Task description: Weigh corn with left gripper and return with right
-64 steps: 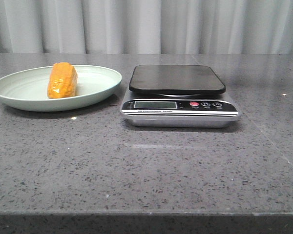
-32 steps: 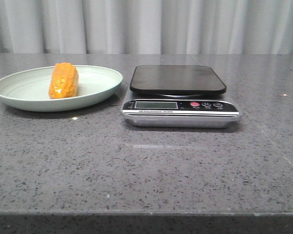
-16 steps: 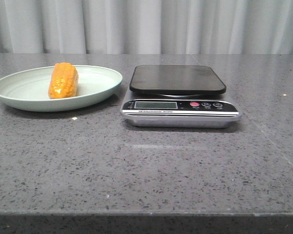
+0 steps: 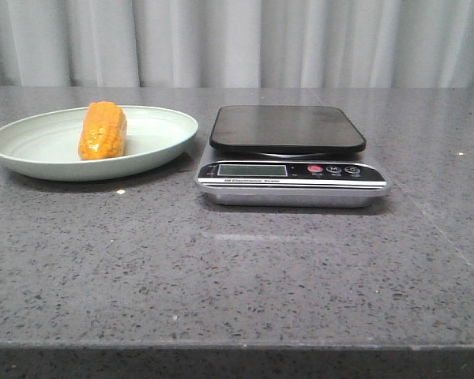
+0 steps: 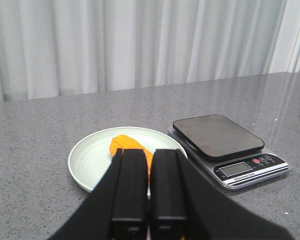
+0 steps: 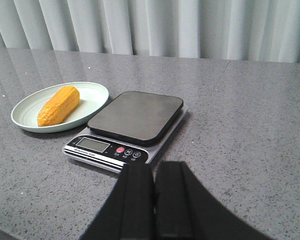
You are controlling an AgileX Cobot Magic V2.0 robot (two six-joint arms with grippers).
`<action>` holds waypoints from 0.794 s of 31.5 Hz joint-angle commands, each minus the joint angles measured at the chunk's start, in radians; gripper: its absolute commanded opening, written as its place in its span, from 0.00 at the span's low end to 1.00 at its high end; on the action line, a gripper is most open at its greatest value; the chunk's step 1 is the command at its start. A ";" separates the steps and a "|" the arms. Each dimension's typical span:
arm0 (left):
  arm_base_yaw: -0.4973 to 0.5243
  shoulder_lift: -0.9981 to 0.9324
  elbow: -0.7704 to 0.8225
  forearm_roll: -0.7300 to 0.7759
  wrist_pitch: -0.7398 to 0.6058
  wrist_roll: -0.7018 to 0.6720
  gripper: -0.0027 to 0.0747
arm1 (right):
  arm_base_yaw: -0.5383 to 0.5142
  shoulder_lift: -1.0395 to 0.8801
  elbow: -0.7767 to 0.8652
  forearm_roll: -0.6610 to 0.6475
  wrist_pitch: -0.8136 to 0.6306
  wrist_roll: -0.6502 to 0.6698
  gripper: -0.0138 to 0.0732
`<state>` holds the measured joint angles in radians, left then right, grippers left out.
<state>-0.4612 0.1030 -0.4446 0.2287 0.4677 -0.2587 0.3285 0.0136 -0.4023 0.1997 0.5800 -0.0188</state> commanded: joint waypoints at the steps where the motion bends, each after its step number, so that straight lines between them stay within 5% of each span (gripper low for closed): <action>1: 0.002 0.013 -0.009 -0.004 -0.077 0.000 0.21 | -0.005 0.014 -0.023 -0.004 -0.074 -0.008 0.32; 7: 0.122 0.013 0.044 -0.024 -0.077 0.031 0.21 | -0.005 0.014 -0.023 -0.004 -0.074 -0.008 0.32; 17: 0.502 -0.092 0.231 -0.132 -0.257 0.189 0.21 | -0.005 0.014 -0.023 -0.004 -0.074 -0.008 0.32; 25: 0.600 -0.128 0.385 -0.134 -0.402 0.189 0.21 | -0.005 0.014 -0.023 -0.004 -0.070 -0.008 0.32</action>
<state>0.1204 -0.0047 -0.0580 0.1039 0.1900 -0.0731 0.3285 0.0136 -0.4023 0.1984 0.5819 -0.0188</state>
